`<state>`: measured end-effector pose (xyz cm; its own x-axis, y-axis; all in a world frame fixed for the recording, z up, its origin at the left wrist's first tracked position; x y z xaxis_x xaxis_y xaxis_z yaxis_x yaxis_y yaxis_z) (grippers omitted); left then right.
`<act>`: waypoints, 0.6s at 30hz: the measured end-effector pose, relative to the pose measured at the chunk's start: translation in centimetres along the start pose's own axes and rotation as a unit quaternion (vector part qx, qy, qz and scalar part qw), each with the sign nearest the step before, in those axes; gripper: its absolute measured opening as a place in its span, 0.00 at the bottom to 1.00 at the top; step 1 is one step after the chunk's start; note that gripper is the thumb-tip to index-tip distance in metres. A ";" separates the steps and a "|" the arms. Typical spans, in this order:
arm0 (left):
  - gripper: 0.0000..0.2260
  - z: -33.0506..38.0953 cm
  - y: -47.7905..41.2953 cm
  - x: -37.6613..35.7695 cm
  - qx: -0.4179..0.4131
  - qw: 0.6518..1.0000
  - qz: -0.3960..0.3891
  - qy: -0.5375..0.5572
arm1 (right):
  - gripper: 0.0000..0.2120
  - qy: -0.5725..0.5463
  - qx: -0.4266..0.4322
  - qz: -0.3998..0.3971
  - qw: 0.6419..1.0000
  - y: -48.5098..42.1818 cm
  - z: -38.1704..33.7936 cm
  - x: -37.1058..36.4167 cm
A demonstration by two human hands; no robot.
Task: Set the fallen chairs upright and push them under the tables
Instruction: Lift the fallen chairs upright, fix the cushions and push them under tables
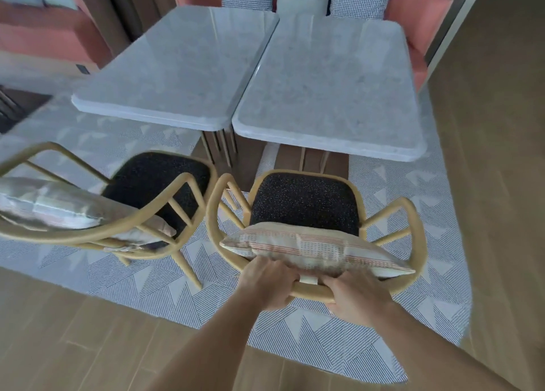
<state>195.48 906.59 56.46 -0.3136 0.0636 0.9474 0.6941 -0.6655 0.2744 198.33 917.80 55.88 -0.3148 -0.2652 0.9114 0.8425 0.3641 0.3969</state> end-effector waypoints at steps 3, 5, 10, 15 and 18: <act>0.11 0.0 -0.5 0.7 -0.013 1.000 0.010 -0.004 | 0.19 0.002 -0.001 -0.015 1.000 -0.3 0.5 0.1; 0.11 0.0 -0.6 1.1 -0.019 1.000 0.020 -0.004 | 0.19 -0.003 -0.014 0.000 1.000 -0.3 0.5 0.5; 0.10 -0.7 -1.3 1.3 -0.023 0.999 0.025 0.006 | 0.17 -0.008 -0.021 0.014 1.000 -1.0 0.9 0.7; 0.10 -2.0 -2.6 2.1 -0.023 0.999 0.030 0.008 | 0.16 -0.008 -0.031 0.027 0.999 -2.3 1.7 1.8; 0.10 -2.4 -3.3 2.0 -0.026 0.999 0.026 0.010 | 0.16 -0.010 -0.030 0.025 0.999 -2.9 2.0 2.0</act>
<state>190.98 907.16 57.06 -0.2912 0.0132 0.9566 0.6759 -0.7048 0.2155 194.45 917.97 56.76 -0.2793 -0.2300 0.9322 0.8819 0.3227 0.3438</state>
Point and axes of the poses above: each hand's wrist, its own y-axis away from the middle knuckle, its own x-axis out of the back of the hand, z = x × y, the point moved 10 cm from there along -y, towards the middle knuckle, and after that the axes turned 7 degrees about y, right-handed, at the moved point
